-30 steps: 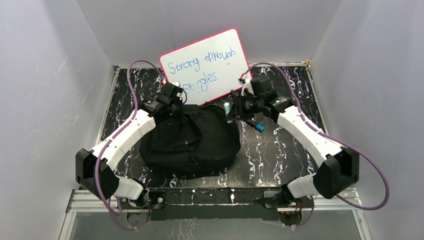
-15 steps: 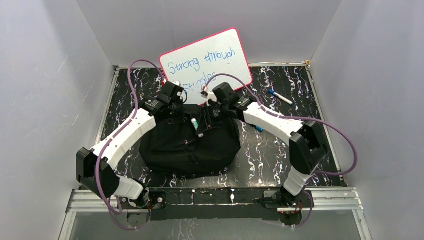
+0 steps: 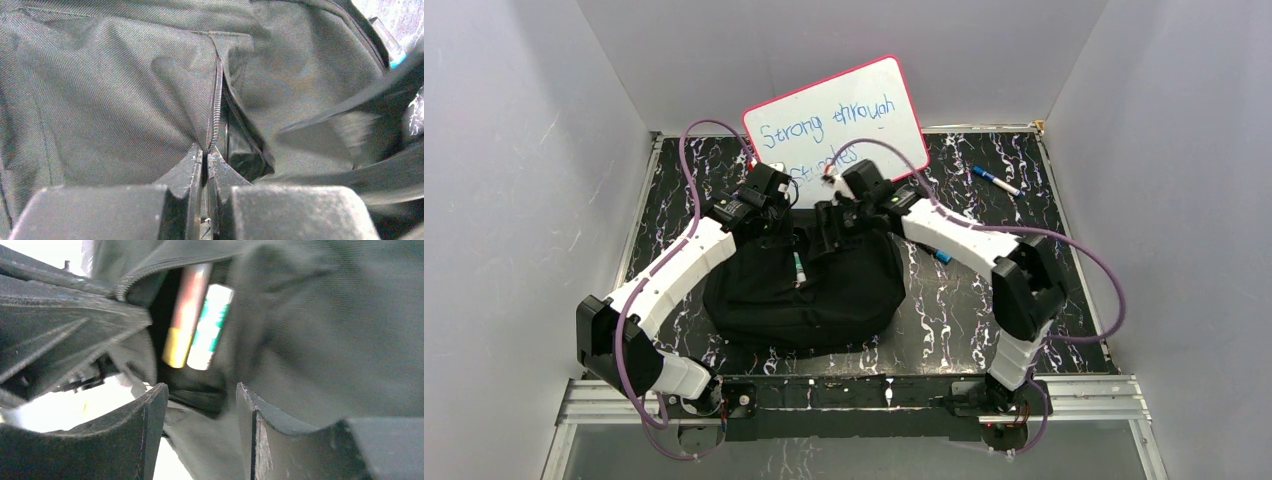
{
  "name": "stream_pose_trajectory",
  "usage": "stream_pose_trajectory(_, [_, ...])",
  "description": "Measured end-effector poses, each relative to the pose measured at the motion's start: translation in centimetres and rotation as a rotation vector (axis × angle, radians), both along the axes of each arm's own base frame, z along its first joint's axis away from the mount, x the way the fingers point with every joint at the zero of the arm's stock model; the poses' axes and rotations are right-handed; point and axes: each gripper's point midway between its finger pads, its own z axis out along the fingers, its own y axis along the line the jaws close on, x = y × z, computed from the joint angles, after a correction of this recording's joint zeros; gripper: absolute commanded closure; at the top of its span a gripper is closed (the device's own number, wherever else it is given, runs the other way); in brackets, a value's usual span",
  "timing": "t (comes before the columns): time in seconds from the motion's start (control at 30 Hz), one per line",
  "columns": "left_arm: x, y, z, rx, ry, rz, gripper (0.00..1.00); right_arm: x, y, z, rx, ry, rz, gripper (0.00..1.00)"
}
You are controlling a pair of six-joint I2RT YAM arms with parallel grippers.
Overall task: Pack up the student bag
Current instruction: Place the stationery in the student bag, then move the stationery to the center of the board.
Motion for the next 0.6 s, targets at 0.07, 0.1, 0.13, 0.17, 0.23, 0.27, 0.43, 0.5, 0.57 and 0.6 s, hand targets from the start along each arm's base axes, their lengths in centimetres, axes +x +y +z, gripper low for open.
stream_pose_trajectory(0.07, [0.0, 0.0, 0.0, 0.000, 0.000, 0.000, 1.00, 2.3, -2.7, 0.5, -0.045, -0.065, -0.092, 0.33])
stream_pose_trajectory(0.1, [0.0, 0.0, 0.0, -0.001, 0.000, 0.000, 1.00, 4.0, -4.6, 1.1, -0.064, -0.099, -0.158, 0.32])
stream_pose_trajectory(0.13, [0.0, 0.0, 0.1, -0.001, -0.001, 0.000, 1.00, 5.8, -6.7, 1.8, -0.080, -0.130, -0.225, 0.31])
stream_pose_trajectory(0.17, [0.0, 0.0, 0.1, -0.002, -0.003, 0.000, 1.00, 8.4, -9.6, 2.6, -0.095, -0.167, -0.324, 0.31])
stream_pose_trajectory(0.23, [-0.1, 0.0, 0.1, -0.004, -0.005, 0.000, 1.00, 14.1, -16.7, 3.9, -0.138, -0.244, -0.557, 0.30])
stream_pose_trajectory(0.27, [-0.1, 0.1, 0.1, -0.005, -0.005, -0.001, 1.00, 16.6, -20.6, 4.1, -0.174, -0.272, -0.674, 0.30])
stream_pose_trajectory(0.43, [-0.5, 0.0, 0.0, -0.018, -0.001, -0.008, 1.00, 25.8, -34.7, -0.8, -0.366, -0.256, -1.038, 0.31])
stream_pose_trajectory(0.5, [-0.5, -0.1, -0.1, -0.024, 0.000, -0.012, 1.00, 29.4, -37.7, -4.1, -0.412, -0.247, -1.095, 0.27])
stream_pose_trajectory(0.57, [-0.7, -0.1, -0.3, -0.026, 0.005, -0.013, 1.00, 32.5, -40.0, -7.3, -0.457, -0.268, -1.129, 0.21])
stream_pose_trajectory(0.6, [-0.8, -0.1, -0.3, -0.027, 0.008, -0.014, 1.00, 34.1, -41.4, -8.8, -0.488, -0.309, -1.145, 0.21])
